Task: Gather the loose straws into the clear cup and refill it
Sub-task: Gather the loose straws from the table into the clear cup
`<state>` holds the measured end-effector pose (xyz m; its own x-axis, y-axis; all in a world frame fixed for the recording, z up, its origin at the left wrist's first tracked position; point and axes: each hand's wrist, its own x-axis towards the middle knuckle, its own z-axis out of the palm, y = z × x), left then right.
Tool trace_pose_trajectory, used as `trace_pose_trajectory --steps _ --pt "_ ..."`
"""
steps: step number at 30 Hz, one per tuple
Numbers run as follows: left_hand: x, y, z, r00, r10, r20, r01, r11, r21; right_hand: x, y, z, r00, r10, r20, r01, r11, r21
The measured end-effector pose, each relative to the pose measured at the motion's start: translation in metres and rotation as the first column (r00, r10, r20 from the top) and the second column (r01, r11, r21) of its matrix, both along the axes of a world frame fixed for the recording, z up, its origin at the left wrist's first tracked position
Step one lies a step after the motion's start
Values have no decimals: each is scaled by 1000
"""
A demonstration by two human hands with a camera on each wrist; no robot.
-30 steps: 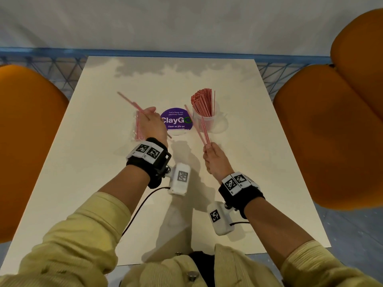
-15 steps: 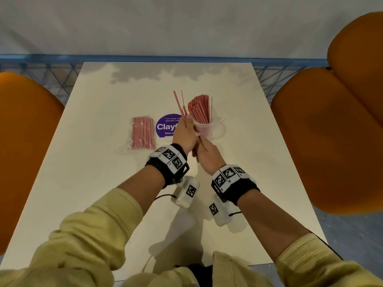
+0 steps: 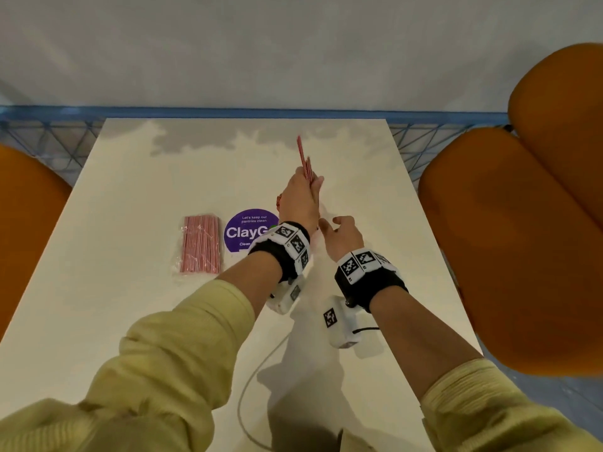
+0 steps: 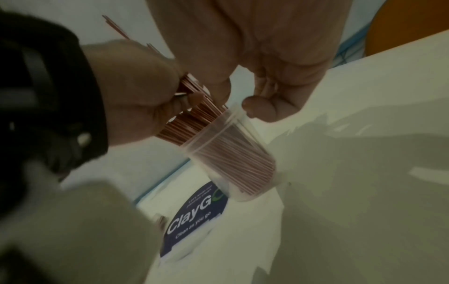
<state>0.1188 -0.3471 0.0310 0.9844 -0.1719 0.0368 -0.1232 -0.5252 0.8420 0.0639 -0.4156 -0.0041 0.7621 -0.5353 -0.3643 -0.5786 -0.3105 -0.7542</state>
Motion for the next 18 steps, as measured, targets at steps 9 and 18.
trace_pose_trajectory --steps 9,18 --pt "-1 6 -24 993 -91 -75 111 935 337 9 1 -3 994 -106 -11 105 953 283" --pt "-1 17 -12 996 -22 87 4 980 198 9 3 -6 992 -124 -1 119 952 283"
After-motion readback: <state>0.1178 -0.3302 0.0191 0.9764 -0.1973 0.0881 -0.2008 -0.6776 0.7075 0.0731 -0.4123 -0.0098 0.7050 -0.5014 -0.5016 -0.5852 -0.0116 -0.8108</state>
